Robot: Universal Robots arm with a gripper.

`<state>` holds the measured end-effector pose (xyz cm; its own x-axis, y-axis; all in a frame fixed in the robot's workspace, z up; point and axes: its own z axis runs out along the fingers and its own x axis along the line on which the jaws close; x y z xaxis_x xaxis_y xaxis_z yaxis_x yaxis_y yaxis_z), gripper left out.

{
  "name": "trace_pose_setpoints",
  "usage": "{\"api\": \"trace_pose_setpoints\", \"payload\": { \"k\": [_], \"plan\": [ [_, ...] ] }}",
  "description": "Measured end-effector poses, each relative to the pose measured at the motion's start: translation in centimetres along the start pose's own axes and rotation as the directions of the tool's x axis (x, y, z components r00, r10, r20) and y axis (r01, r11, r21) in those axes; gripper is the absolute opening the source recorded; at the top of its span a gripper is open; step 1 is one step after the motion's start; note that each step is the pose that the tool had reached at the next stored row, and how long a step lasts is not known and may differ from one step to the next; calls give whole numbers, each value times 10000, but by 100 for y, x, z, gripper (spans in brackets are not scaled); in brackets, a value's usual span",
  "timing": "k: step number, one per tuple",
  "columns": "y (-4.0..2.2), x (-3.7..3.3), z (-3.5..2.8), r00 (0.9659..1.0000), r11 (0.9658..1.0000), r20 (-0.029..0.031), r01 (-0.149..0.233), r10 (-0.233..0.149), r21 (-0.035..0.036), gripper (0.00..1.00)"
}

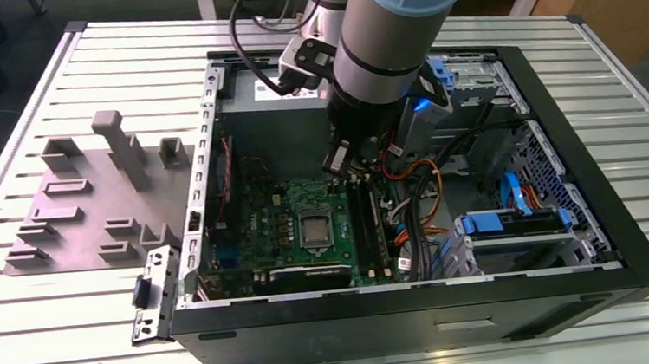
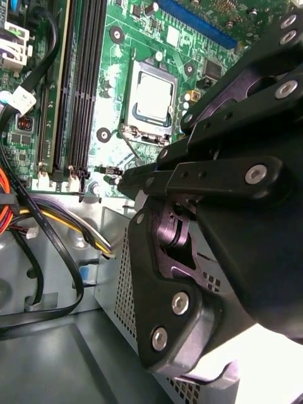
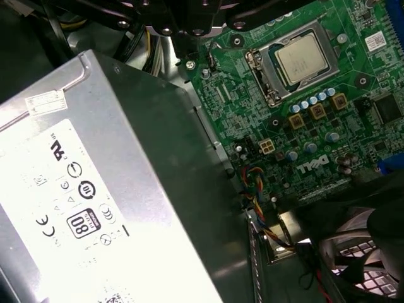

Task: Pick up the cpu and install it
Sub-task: 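Install the first cpu locking lever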

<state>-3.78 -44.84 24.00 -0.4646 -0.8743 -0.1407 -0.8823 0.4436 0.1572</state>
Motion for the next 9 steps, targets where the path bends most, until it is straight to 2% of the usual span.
{"api": "trace_pose_setpoints", "payload": {
  "k": [9],
  "plan": [
    [13, 20, 4, 10000, 10000, -5, 27, -27, -4, 11]
  ]
}}
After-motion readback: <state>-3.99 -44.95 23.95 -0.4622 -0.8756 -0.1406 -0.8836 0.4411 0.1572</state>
